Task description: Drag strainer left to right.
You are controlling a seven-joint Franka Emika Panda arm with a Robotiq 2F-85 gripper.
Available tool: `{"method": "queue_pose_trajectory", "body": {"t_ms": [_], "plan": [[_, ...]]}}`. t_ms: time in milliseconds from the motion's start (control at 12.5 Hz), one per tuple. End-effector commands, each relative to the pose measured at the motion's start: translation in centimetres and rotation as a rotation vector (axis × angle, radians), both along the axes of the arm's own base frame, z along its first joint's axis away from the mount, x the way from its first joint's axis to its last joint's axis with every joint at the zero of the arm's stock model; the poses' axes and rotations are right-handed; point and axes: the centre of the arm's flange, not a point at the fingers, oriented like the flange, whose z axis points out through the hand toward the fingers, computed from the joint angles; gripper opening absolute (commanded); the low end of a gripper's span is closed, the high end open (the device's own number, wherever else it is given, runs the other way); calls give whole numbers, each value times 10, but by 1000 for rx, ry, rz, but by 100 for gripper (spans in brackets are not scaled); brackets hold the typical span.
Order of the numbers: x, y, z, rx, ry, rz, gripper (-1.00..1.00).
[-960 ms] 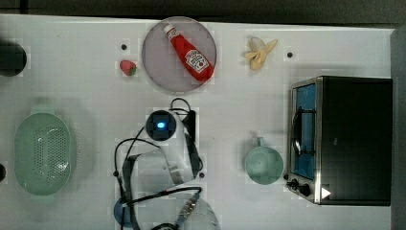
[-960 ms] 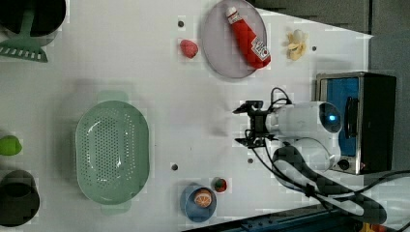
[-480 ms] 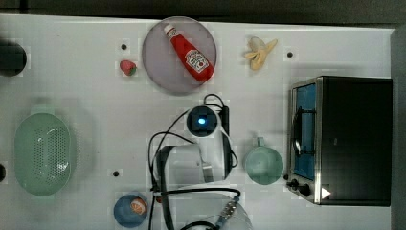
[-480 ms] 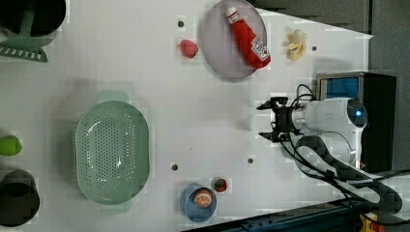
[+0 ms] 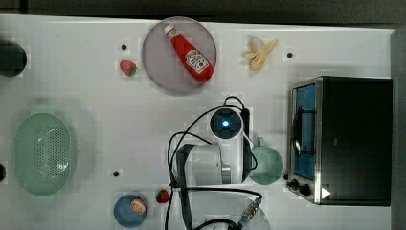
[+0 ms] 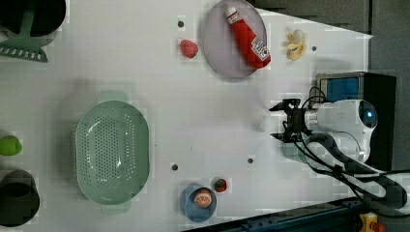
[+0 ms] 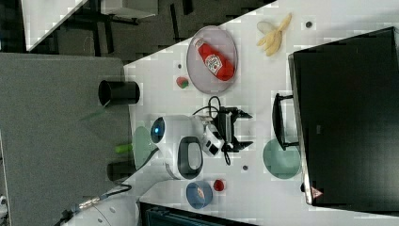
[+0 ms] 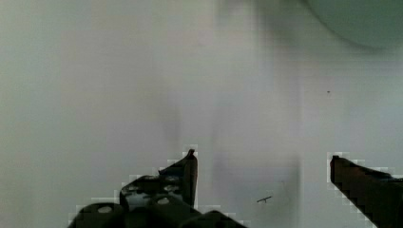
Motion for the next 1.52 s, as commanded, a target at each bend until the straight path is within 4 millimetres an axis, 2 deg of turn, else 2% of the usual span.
{"method": "queue_pose_trajectory", "body": {"t_ms": [80,400,560,640,800,1040,1200,1360,1520], "plan": [[3,-12,12,-4,-8,62,100],[2,-26,13,-14,-13,39,100],[8,-17,21,-9,-35,64,100],[12,-8,36,-7,-57,108,100],[19,10,85,-10,-84,276,100],[23,26,187,-43,-97,419,100],[14,30,258,-18,-97,452,100],[-6,31,324,58,-80,494,100],[-21,35,392,42,-122,667,100]]}}
